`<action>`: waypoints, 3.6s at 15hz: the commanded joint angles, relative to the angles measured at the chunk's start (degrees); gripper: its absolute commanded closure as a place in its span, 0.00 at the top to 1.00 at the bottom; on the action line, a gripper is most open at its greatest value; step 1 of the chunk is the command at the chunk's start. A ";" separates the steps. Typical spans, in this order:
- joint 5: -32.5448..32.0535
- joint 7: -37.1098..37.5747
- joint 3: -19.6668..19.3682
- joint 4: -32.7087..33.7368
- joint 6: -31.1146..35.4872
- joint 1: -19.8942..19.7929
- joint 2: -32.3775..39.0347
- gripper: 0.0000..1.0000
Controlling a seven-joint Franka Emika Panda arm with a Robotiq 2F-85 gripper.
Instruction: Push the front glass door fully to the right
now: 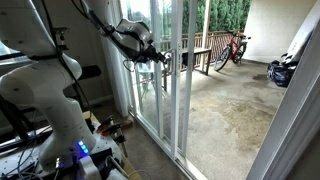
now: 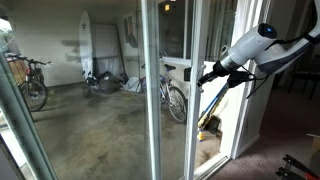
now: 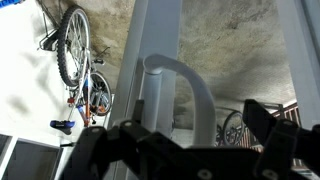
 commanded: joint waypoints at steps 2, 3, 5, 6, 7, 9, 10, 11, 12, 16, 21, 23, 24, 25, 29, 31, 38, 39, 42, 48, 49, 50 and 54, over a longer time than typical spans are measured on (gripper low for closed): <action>-2.67 5.22 1.55 2.80 -1.18 -0.24 0.84 1.00; -2.88 5.84 1.76 3.26 -1.38 -0.31 0.88 1.00; -3.79 6.68 1.78 4.14 -2.21 -0.68 1.13 1.00; -4.49 7.24 1.68 4.54 -2.68 -0.90 1.28 1.00; -5.38 8.03 1.46 5.04 -3.29 -1.27 1.44 1.00; -6.17 8.62 0.82 5.86 -4.34 -2.02 2.37 1.00; -6.33 8.91 0.53 6.16 -4.65 -2.39 2.75 1.00; -6.45 9.15 0.20 6.65 -4.89 -2.82 3.25 1.00; -6.34 9.24 0.00 7.16 -4.73 -2.97 3.83 1.00; -6.87 9.30 -0.80 8.52 -4.60 -3.28 5.42 1.00; -10.84 9.56 -1.44 8.19 -3.96 -3.06 6.55 1.00; -12.47 10.32 -1.48 8.01 -3.74 -3.01 6.72 1.00; -13.08 10.65 -1.53 7.91 -3.49 -3.00 6.78 1.00; -14.14 11.23 -1.55 7.77 -3.20 -2.98 6.66 1.00; -17.11 12.13 -1.78 7.60 -2.24 -3.16 6.85 1.00; -17.11 10.20 -2.41 7.62 -0.55 -3.67 7.65 1.00; -15.09 5.31 -7.36 9.04 10.29 -5.44 13.12 1.00; -15.22 4.29 -8.15 8.82 13.34 -5.64 14.10 1.00; -18.51 4.65 -9.74 11.02 17.95 -5.62 15.95 1.00; -19.34 1.09 -17.14 12.44 21.49 -0.37 16.83 1.00; -19.39 0.95 -19.01 12.52 21.98 0.92 16.70 1.00; -20.26 1.58 -19.31 12.86 22.19 0.73 16.80 1.00; -21.99 3.09 -20.74 13.68 22.78 0.22 17.15 1.00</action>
